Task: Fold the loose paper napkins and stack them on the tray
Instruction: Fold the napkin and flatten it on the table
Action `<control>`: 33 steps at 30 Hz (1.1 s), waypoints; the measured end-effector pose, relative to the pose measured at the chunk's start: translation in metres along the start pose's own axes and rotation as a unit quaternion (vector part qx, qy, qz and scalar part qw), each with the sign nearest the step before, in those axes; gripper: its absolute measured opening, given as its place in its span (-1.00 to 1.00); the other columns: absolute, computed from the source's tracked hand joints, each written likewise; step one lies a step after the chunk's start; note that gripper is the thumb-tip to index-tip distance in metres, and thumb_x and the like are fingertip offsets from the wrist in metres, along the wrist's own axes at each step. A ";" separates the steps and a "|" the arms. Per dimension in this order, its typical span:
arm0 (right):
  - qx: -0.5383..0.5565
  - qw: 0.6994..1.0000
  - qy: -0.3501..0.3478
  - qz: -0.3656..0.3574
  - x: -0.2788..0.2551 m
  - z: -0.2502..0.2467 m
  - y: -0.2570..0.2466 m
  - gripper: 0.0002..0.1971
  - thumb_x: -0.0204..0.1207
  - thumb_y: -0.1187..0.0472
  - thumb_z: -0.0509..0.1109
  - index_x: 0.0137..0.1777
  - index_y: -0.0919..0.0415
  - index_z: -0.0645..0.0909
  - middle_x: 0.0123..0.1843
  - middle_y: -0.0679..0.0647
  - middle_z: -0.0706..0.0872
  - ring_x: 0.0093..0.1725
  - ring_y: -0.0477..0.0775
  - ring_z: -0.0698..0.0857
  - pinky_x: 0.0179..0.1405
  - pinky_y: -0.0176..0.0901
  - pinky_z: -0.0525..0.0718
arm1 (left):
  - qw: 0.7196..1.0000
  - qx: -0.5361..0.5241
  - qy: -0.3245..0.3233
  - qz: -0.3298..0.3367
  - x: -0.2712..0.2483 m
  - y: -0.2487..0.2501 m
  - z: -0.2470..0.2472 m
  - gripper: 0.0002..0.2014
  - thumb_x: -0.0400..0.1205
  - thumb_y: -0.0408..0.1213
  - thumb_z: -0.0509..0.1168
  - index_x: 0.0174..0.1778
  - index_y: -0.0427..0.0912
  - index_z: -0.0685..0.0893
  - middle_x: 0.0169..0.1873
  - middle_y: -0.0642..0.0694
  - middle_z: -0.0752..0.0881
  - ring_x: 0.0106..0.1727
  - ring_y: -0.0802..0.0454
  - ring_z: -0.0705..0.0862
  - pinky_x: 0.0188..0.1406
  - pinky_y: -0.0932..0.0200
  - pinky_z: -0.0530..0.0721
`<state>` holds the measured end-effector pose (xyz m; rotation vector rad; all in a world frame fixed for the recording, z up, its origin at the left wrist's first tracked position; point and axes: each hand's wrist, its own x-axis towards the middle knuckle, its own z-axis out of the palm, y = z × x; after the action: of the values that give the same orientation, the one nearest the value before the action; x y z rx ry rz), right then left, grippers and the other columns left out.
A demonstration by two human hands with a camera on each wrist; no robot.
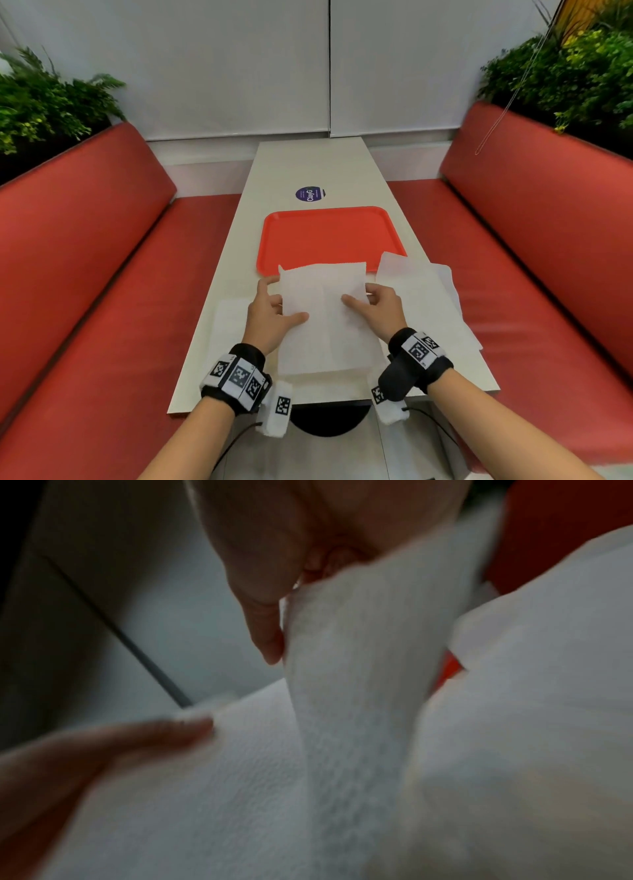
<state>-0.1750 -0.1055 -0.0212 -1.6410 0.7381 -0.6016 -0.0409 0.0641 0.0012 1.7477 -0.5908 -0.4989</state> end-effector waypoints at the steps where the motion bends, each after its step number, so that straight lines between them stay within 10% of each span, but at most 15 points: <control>1: 0.001 1.000 -0.008 -0.021 -0.003 0.003 -0.005 -0.87 0.42 0.15 0.59 -0.07 0.11 0.77 -0.20 0.02 0.86 -0.25 0.01 0.83 -0.26 -0.12 0.79 | 1.000 -0.010 -0.007 0.022 -0.005 0.004 0.005 -0.29 0.35 -0.46 0.61 0.32 0.00 0.42 -0.08 -0.12 0.79 -0.11 0.02 0.80 -0.19 0.19 0.75; 6: 0.046 0.996 -0.062 -0.051 -0.017 0.024 -0.022 -0.79 0.49 0.07 0.52 0.07 0.12 0.75 -0.11 0.09 0.86 -0.13 0.16 0.83 -0.12 0.11 0.80 | 0.992 -0.061 -0.023 0.108 -0.024 0.015 0.023 -0.38 0.42 -0.40 0.56 0.32 0.04 0.45 -0.18 -0.09 0.82 -0.13 -0.10 0.77 -0.05 -0.09 0.72; 9: 0.078 0.993 -0.085 -0.037 -0.024 0.038 -0.028 -0.64 0.57 -0.08 0.36 0.11 0.21 0.72 0.00 0.19 0.83 0.02 0.24 0.80 0.08 0.26 0.74 | 0.987 -0.054 -0.016 0.149 -0.034 0.021 0.021 -0.35 0.45 -0.06 0.52 0.39 -0.02 0.38 -0.18 0.11 0.77 -0.15 0.07 0.68 -0.12 0.21 0.54; 13: 0.110 0.983 -0.145 0.038 -0.039 0.050 -0.041 -0.40 0.65 -0.33 -0.03 0.20 0.06 0.69 -0.01 0.13 0.83 -0.06 0.06 0.81 -0.19 -0.16 0.70 | 0.986 -0.061 -0.039 0.147 -0.043 0.019 0.004 -0.41 0.56 0.24 0.19 0.48 0.17 0.23 -0.14 0.00 0.74 0.06 0.08 0.66 0.22 0.16 0.46; 20: 0.141 0.969 -0.191 0.073 -0.056 0.085 -0.028 -0.70 0.57 0.37 0.36 0.27 0.10 0.59 0.05 0.20 0.82 -0.06 0.18 0.82 -0.15 0.10 0.79 | 0.990 0.040 0.017 0.132 -0.049 -0.016 -0.033 -0.60 0.64 -0.37 0.32 0.28 0.19 0.49 0.01 0.09 0.67 0.12 0.08 0.59 0.05 0.15 0.45; 27: 0.148 0.964 -0.180 0.124 -0.057 0.118 -0.012 -0.63 0.56 0.36 0.38 0.35 0.13 0.56 0.11 0.19 0.81 0.05 0.21 0.81 -0.10 0.01 0.79 | 0.996 -0.046 -0.032 -0.064 -0.063 -0.055 -0.081 -0.75 0.68 -0.28 0.31 0.21 0.11 0.56 0.04 -0.18 0.70 0.09 -0.10 0.70 -0.01 0.13 0.69; 33: 0.096 0.973 -0.165 0.128 -0.038 0.146 -0.020 -0.38 0.44 0.18 0.58 0.45 0.06 0.39 0.14 0.17 0.77 0.05 0.15 0.79 -0.19 -0.06 0.77 | 0.998 -0.041 0.045 -0.027 -0.043 -0.061 -0.115 -0.82 0.50 -0.52 0.47 -0.02 -0.27 0.76 -0.07 -0.08 0.74 -0.18 0.00 0.67 -0.27 0.38 0.63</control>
<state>-0.0904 0.0209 -0.0286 -1.3927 0.6122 -0.1999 0.0032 0.1901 -0.0293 1.7028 -0.4539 -0.4732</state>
